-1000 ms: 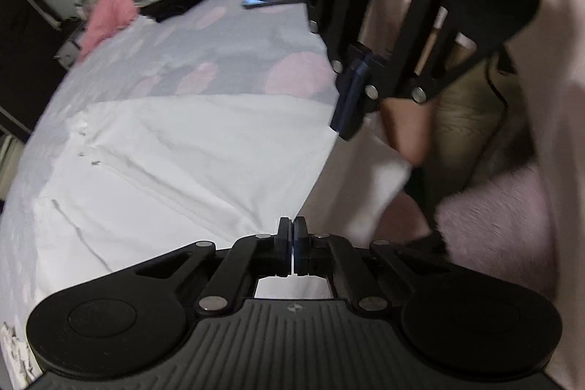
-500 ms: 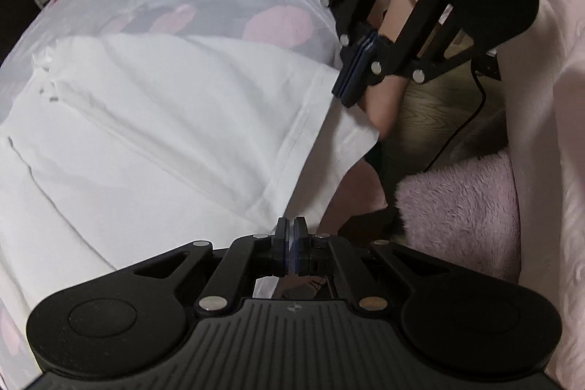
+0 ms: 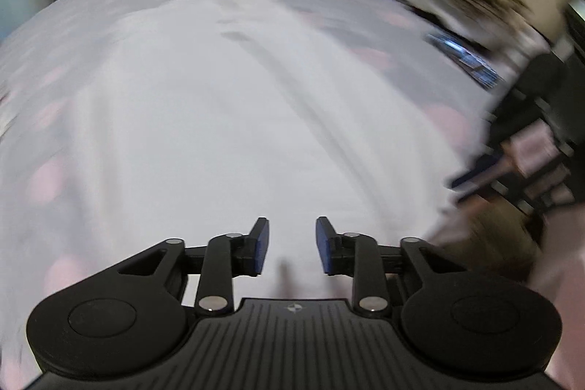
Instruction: Fold clothes
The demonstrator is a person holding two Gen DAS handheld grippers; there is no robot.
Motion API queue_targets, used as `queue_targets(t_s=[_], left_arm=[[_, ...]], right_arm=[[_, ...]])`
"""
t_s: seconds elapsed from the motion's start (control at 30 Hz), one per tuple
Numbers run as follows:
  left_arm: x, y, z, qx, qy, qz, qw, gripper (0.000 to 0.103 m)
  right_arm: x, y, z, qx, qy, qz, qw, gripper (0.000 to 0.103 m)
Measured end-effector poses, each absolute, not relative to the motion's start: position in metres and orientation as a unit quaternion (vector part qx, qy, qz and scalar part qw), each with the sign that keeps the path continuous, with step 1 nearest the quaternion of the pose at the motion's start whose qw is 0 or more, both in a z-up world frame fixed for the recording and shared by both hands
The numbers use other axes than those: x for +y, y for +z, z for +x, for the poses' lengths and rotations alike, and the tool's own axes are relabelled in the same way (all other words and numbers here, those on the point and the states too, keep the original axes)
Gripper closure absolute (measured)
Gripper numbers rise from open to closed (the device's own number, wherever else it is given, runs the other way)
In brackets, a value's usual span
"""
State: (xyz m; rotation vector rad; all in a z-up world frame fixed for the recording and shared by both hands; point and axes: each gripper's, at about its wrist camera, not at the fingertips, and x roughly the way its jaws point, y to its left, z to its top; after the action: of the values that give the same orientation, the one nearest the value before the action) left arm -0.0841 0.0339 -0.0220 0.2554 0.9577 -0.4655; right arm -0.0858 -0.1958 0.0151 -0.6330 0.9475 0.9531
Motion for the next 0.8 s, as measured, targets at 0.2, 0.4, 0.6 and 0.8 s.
queue_targets(t_s=[0.2, 0.4, 0.6, 0.8], left_arm=[[0.112, -0.025, -0.078, 0.481, -0.098, 0.025, 0.871, 0.061], [0.146, -0.053, -0.082, 0.521, -0.080, -0.078, 0.846, 0.060], [0.144, -0.076, -0.082, 0.555, -0.087, -0.078, 0.824, 0.067], [0.150, -0.078, -0.086, 0.558, -0.097, -0.097, 0.819, 0.084]], right_arm=[[-0.170, 0.020, -0.078, 0.418, 0.472, -0.295, 0.718, 0.079], [-0.143, 0.019, -0.069, 0.409, 0.497, -0.309, 0.700, 0.076], [-0.129, 0.019, -0.065, 0.406, 0.502, -0.311, 0.698, 0.074], [-0.125, 0.019, -0.062, 0.405, 0.505, -0.310, 0.696, 0.071]])
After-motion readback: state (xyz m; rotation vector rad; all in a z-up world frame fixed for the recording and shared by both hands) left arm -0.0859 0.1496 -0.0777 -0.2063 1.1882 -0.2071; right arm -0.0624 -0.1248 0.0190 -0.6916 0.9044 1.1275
